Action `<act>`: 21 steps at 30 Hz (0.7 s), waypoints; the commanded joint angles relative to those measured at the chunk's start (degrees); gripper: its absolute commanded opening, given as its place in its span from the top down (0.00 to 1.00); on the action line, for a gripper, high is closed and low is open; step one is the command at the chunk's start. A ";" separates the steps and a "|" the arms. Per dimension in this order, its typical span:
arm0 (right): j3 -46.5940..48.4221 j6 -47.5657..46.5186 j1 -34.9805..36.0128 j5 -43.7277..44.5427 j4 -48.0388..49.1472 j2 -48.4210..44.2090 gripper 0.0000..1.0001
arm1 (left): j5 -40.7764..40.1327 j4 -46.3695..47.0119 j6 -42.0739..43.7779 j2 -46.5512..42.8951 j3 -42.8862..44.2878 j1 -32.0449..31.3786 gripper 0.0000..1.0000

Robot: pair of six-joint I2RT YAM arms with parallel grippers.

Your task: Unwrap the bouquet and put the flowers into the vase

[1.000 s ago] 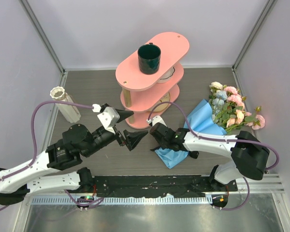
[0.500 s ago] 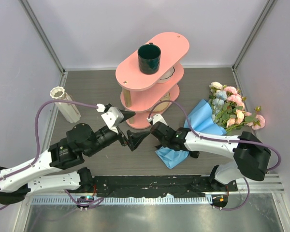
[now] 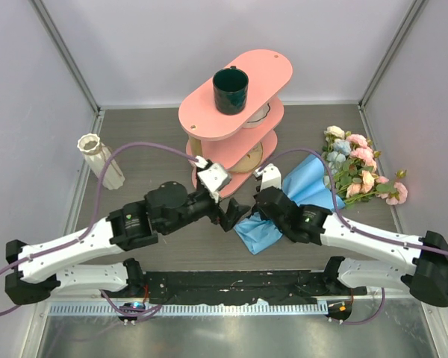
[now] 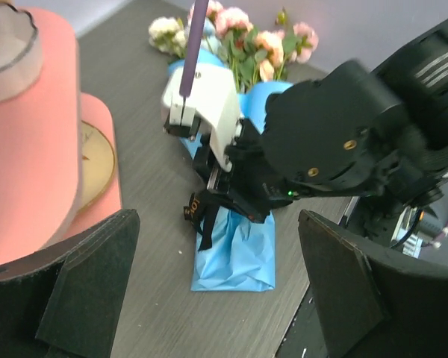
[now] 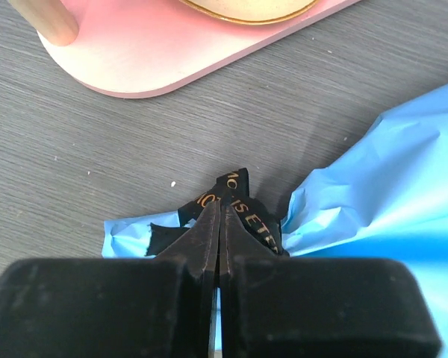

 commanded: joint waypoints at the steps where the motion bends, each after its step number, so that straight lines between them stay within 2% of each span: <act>1: -2.61 4.64 -0.10 1.24 4.28 -4.15 0.97 | 0.97 -2.12 -1.13 5.12 2.55 -1.91 0.13; 4: -3.67 6.13 -0.10 1.67 3.93 -5.73 0.96 | -1.21 -2.48 -1.13 8.20 2.47 -4.54 0.19; 7: -4.98 9.29 -0.10 2.38 3.49 -7.32 0.96 | -9.81 -1.43 -2.18 9.70 0.71 -8.14 0.26; 8: -5.51 11.82 -0.10 2.12 4.01 -7.93 0.97 | -14.71 -0.82 -2.70 9.79 -0.08 -9.03 0.26; 10: -7.35 13.77 -0.10 1.42 5.59 -9.77 0.97 | -18.35 2.17 -4.46 9.18 -3.06 -11.22 0.26; 14: -8.33 17.03 -0.10 0.97 7.01 -12.15 0.97 | -18.89 9.54 -5.69 7.42 -8.95 -11.68 0.21; 16: -8.16 17.12 -0.10 1.32 6.83 -13.55 0.97 | -18.63 10.00 -7.35 8.99 -9.40 -11.50 0.19; 18: -7.80 17.56 -0.10 1.68 6.04 -14.35 0.96 | -16.71 7.64 -9.64 11.36 -8.09 -10.71 0.19; 21: -7.45 19.05 -0.10 1.24 4.90 -15.49 0.97 | -10.74 0.79 -16.58 17.07 -3.87 -6.68 0.28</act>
